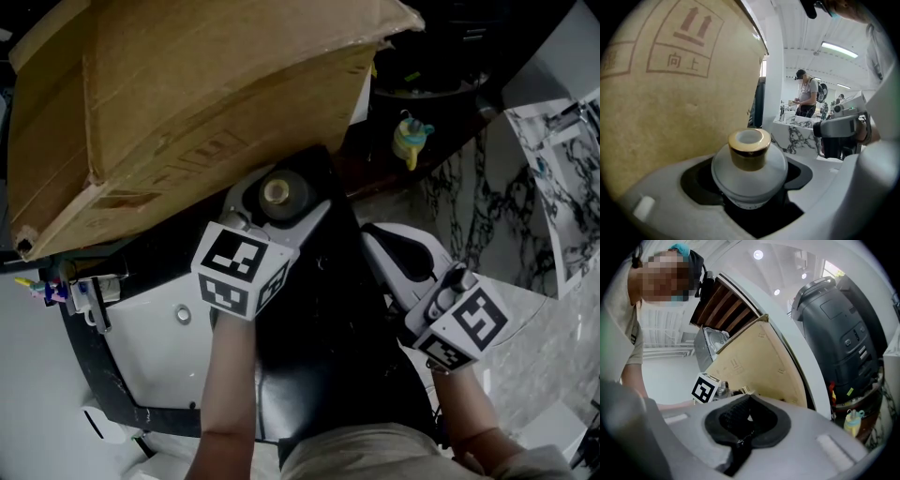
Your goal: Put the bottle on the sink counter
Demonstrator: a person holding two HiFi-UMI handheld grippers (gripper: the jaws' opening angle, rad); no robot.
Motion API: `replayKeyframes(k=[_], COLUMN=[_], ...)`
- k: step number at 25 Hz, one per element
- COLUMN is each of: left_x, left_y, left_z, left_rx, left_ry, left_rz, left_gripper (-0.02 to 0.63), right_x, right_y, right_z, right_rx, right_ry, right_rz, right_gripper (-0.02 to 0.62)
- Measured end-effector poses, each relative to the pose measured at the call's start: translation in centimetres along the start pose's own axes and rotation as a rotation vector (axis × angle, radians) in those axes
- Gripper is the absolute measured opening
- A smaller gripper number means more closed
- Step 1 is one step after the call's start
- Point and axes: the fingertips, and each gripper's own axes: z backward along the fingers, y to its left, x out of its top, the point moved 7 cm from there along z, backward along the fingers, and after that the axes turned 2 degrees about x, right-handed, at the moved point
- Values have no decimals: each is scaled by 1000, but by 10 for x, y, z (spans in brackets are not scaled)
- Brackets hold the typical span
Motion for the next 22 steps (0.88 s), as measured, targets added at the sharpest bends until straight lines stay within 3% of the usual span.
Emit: replayKeyframes(k=[6, 14, 22], left_x=[-5, -6, -12], left_y=[-3, -4, -3], left_z=[-5, -6, -7], left_rx=[-2, 1, 9], left_ry=[49, 40, 19], left_rz=[-26, -49, 9], left_gripper=[334, 334, 352], right_x=[8, 5, 1], right_y=[2, -3, 1], right_z=[-5, -2, 4], right_rx=[27, 24, 20], right_ry=[-41, -20, -10], right_rz=[-18, -1, -6], right_gripper=[3, 3, 3])
